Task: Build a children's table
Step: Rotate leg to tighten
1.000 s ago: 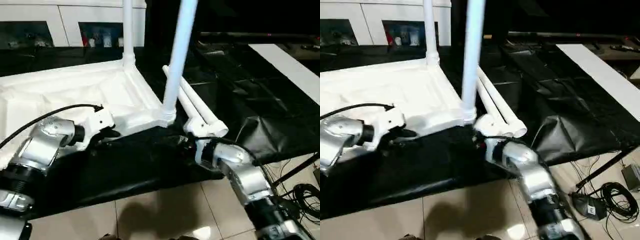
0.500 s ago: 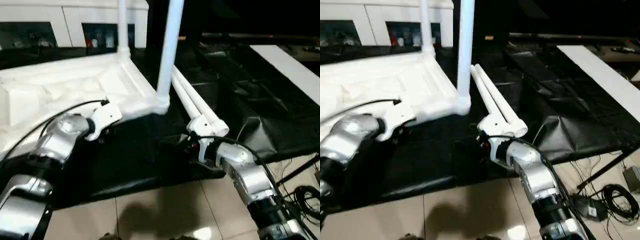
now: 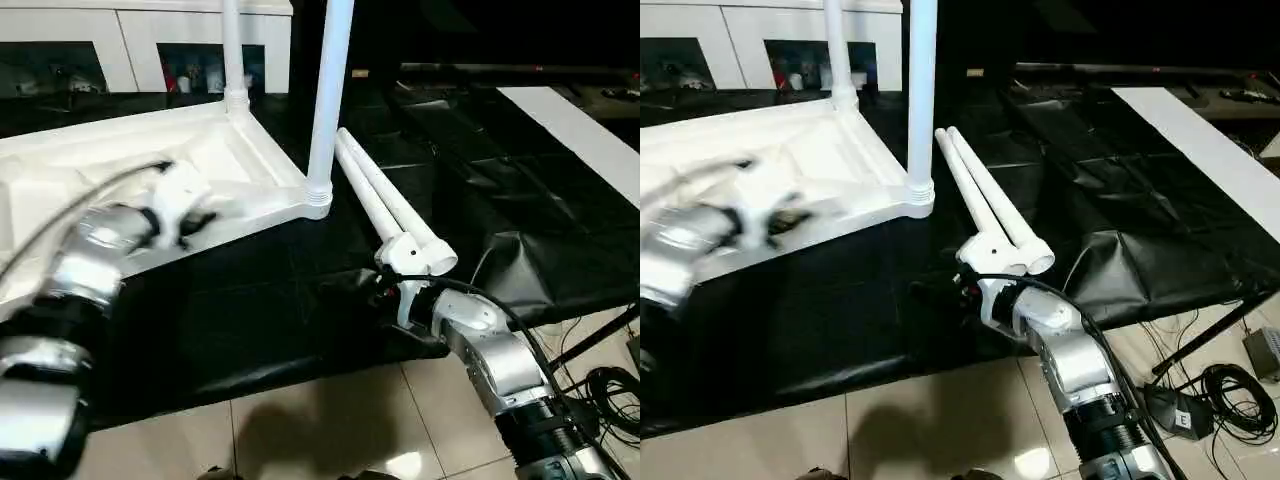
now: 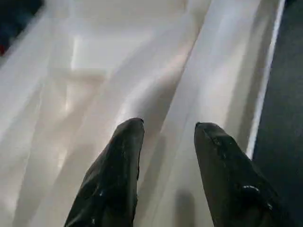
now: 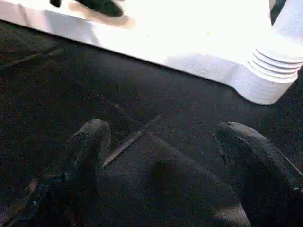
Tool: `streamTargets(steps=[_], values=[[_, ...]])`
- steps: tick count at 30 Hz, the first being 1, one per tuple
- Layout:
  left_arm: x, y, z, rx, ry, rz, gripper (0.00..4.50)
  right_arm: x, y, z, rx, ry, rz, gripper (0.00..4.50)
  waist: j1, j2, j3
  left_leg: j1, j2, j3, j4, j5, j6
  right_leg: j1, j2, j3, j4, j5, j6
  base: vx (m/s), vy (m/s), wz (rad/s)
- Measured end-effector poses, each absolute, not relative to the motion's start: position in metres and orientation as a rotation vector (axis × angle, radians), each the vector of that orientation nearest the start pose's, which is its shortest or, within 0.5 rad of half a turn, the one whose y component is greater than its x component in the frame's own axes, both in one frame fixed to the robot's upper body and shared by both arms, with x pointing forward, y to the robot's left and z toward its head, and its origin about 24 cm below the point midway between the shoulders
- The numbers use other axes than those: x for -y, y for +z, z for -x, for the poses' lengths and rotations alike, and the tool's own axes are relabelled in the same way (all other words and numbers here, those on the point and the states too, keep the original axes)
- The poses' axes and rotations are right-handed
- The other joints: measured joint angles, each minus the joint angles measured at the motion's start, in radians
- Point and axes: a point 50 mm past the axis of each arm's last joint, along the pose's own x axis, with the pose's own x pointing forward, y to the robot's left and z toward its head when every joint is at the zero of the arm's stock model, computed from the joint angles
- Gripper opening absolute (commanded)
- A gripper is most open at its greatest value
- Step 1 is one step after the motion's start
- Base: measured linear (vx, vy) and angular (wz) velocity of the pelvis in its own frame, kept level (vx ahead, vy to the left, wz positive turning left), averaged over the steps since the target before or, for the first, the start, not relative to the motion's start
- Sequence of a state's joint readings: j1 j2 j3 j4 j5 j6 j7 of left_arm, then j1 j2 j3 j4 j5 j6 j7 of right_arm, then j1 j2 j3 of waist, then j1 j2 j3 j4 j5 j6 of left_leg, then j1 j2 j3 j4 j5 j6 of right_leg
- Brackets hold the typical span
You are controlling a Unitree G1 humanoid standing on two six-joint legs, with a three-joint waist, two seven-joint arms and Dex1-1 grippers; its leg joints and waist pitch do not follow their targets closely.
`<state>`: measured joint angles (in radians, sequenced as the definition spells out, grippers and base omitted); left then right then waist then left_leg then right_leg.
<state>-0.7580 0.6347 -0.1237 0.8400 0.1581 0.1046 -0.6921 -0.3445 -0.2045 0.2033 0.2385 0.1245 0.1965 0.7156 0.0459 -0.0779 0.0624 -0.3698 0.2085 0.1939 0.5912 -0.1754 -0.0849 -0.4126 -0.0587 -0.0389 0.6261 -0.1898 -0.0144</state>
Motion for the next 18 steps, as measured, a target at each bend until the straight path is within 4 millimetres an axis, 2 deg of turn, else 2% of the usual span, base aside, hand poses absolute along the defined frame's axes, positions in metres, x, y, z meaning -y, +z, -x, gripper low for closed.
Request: streamTargets(steps=[2,5,10,18], values=[[-0.275,0.104,-0.358,-0.492,-0.446,-0.634,2.03,0.099,0.053,-0.294,-0.184,0.932,0.113,3.86,0.003,0.0,0.0,0.0,0.0,0.0,0.0,0.0,0.0,0.0,0.0,0.0,0.0,0.0,0.0,0.0,0.0,0.0],[-0.278,0.107,-0.357,-0.524,-0.484,-0.622,2.03,0.099,0.053,-0.294,-0.187,0.936,0.111,3.86,0.011,0.0,0.0,0.001,0.0,0.0,0.0,0.0,0.0,0.001,0.0,0.0,0.0,0.0,0.0,0.0,0.0,0.0],[-0.285,0.114,-0.354,-0.606,-0.547,-0.609,2.03,0.103,0.053,-0.292,-0.215,0.971,0.088,3.86,0.008,0.002,0.0,0.001,0.0,0.001,0.0,0.0,0.0,0.001,0.0,0.0,-0.001,0.0,0.0,0.0,0.0,0.0],[-0.278,0.112,-0.351,-0.682,-0.649,-0.482,2.03,0.106,0.056,-0.292,-0.209,0.981,0.099,3.86,0.013,0.003,0.001,0.004,0.0,0.001,0.0,0.0,0.0,0.004,0.0,0.0,-0.001,0.0,0.0,0.0,0.0,0.0]])
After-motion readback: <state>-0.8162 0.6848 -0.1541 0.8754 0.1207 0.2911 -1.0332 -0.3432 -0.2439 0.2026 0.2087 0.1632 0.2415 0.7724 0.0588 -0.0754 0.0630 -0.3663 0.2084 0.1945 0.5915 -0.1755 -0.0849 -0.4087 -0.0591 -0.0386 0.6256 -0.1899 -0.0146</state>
